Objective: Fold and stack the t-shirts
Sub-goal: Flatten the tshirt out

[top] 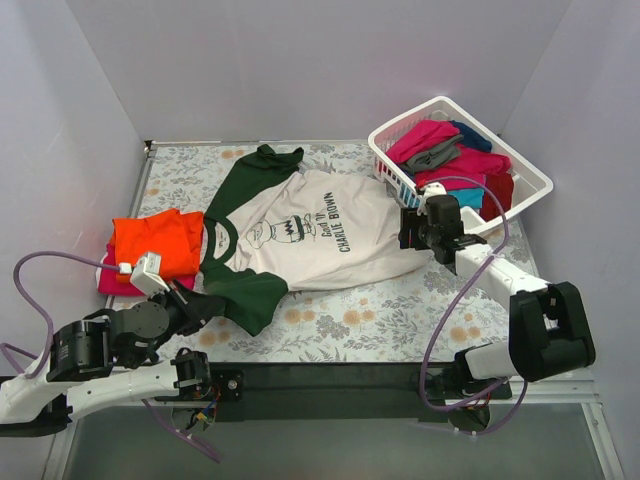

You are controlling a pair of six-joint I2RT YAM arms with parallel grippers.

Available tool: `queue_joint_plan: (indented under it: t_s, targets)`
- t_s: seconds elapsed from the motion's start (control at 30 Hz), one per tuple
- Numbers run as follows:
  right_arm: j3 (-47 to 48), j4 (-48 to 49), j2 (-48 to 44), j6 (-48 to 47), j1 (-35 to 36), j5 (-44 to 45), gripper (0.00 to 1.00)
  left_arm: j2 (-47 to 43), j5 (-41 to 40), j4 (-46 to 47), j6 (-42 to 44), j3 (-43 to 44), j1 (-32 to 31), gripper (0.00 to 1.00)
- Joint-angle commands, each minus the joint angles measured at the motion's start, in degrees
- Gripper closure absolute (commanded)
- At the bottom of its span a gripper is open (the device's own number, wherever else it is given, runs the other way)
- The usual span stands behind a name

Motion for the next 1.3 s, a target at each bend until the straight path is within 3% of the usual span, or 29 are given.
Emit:
queue_joint_plan:
  t_s: [0.0,0.43,0.7,0.93,1.03,1.1,1.27]
  targets:
    - [-1.2,0.8,1.9,0.9,-0.2,1.5,0.45,0.9,-0.1,1.0,1.0,0.6,0.3,1.0]
    - [1.4,3.6,11.4,0.9,-0.1,3.3,0.48,0.5,0.2,0.6,0.2,0.3,0.3,1.0]
    - [0.5,5.2,12.2,0.9,-0.1,2.8,0.54,0.6,0.3,0.4,0.2,0.5,0.3,1.0]
    - [0.3,5.5,11.3,0.6,-0.2,2.1,0.81,0.7,0.6,0.8,0.3,0.1,0.3,1.0]
    - [0.3,5.5,11.4,0.3,-0.1,1.8,0.86,0.7,0.8,0.8,0.3,0.1,0.3,1.0]
    - [0.3,5.4,11.7,0.2,-0.1,2.1,0.86,0.5,0.9,0.7,0.3,0.2,0.3,1.0]
    - [0.3,5.3,12.2,0.2,-0.2,3.3,0.72,0.5,1.3,0.7,0.4,0.1,0.3,1.0]
